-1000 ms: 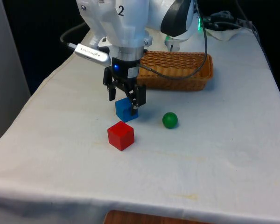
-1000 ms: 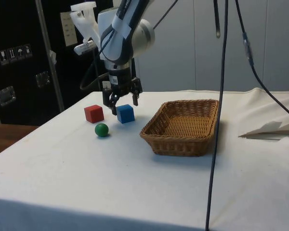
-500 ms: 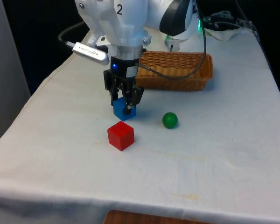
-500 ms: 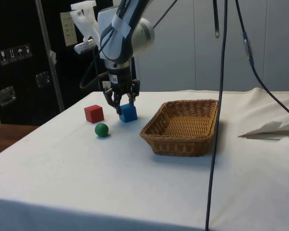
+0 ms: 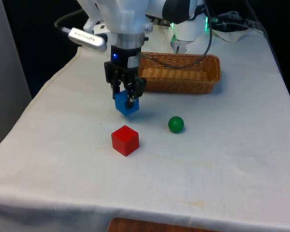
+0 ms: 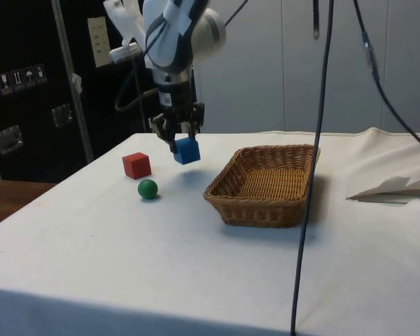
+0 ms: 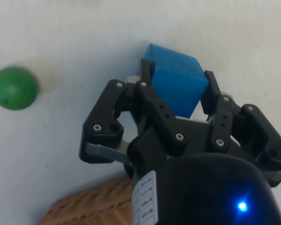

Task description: Place all non-red objects into the basket.

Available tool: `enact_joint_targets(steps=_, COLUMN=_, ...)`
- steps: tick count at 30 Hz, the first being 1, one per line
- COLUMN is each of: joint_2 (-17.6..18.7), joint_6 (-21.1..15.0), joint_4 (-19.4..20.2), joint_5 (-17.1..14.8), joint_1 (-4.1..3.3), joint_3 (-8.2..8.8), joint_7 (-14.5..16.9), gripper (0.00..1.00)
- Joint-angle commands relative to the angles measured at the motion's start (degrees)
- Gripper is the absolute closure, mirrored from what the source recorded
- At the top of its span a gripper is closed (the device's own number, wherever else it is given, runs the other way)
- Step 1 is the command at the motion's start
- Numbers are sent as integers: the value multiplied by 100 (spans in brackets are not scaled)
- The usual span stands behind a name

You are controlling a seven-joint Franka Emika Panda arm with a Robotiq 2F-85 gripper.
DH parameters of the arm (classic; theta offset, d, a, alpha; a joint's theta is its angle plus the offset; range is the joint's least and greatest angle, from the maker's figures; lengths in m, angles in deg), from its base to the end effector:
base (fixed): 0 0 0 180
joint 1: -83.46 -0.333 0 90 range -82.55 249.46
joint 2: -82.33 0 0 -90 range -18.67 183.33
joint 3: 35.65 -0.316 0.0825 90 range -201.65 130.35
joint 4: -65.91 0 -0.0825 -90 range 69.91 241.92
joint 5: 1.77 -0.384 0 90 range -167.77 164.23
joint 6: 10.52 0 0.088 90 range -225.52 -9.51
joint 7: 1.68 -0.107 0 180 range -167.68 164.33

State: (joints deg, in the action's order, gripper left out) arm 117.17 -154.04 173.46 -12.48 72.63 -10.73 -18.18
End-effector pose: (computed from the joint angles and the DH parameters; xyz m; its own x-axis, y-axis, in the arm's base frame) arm 0.6289 -0.1416 0.2187 0.8217 -0.5571 0.1204 -0.5679 -0.8182 0.0896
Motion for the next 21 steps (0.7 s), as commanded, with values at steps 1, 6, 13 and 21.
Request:
enact_joint_targets(steps=1, joint_2=-132, joint_6=29, joint_4=97, joint_5=63, joint_1=-40, joint_3=57, joint_7=-17, gripper=95)
enact_joint_targets(steps=6, joint_2=-458, joint_6=178, joint_4=246, joint_5=172, joint_1=-69, joint_3=126, joint_7=-29, gripper=95)
enact_joint_targets(steps=13, joint_2=-819, joint_6=384, joint_4=378, joint_5=298, joint_1=-86, joint_3=212, joint_7=-11, gripper=95)
enact_joint_targets(steps=21, joint_2=-1301, joint_6=579, joint_4=602, joint_5=510, joint_1=-86, joint_3=258, joint_7=0, gripper=95)
